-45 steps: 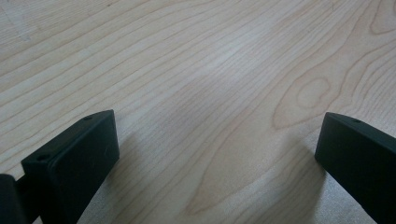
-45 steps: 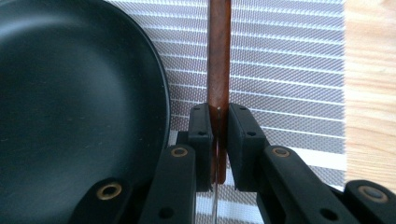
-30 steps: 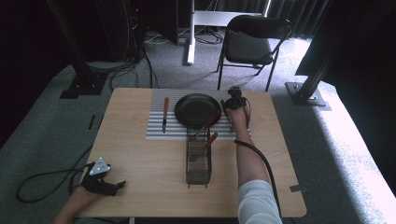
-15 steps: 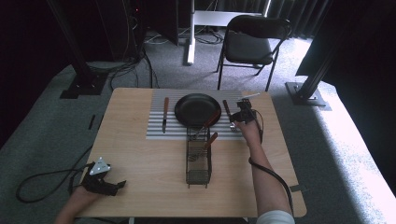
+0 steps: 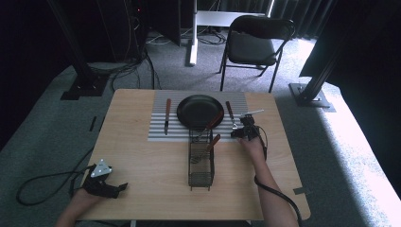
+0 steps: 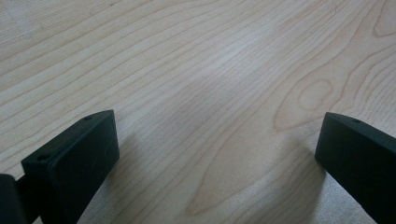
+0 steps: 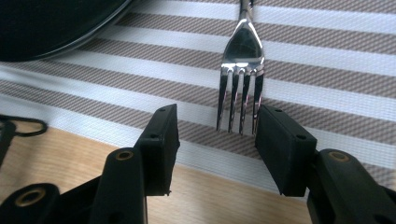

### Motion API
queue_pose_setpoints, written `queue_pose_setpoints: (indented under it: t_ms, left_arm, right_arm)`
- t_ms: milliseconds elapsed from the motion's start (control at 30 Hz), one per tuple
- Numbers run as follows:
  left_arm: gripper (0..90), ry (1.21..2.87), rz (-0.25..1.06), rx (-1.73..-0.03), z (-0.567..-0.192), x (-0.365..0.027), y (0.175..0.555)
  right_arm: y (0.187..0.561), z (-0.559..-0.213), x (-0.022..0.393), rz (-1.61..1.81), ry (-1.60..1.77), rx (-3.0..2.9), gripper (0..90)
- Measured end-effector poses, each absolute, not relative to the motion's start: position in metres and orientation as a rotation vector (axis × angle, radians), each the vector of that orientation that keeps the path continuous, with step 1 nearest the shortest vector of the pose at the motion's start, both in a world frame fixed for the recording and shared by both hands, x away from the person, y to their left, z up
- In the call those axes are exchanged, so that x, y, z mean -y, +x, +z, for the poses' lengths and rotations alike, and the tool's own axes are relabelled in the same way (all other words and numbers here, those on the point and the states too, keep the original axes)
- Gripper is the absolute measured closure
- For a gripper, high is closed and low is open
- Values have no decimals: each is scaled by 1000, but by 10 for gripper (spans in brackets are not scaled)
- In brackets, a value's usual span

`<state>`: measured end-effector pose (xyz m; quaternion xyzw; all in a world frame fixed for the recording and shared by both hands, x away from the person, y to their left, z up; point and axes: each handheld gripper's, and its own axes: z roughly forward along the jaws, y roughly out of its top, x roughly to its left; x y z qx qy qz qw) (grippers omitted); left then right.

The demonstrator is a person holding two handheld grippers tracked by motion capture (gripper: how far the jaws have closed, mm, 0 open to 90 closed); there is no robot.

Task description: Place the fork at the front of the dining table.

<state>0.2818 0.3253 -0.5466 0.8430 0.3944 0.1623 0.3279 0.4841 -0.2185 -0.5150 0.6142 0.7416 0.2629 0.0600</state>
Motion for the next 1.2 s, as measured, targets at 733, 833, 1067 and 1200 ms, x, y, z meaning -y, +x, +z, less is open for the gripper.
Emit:
queue_pose_setpoints:
  t_ms: [733,833,1067,1200]
  left_arm:
    - [0,2207,425,-1033,-547,-325,282]
    - [0,2207,425,-1033,-547,-325,282]
    - [0,2207,425,-1033,-547,-325,282]
    - [0,2207,425,-1033,-547,-325,282]
  right_arm:
    - [444,-518,218,932,1704,-2166,140]
    - [434,-520,219,964,1678,-2144,139]
    - [414,-525,218,948,1624,-2071,128]
    - [402,-528,220,937,1591,-2030,128]
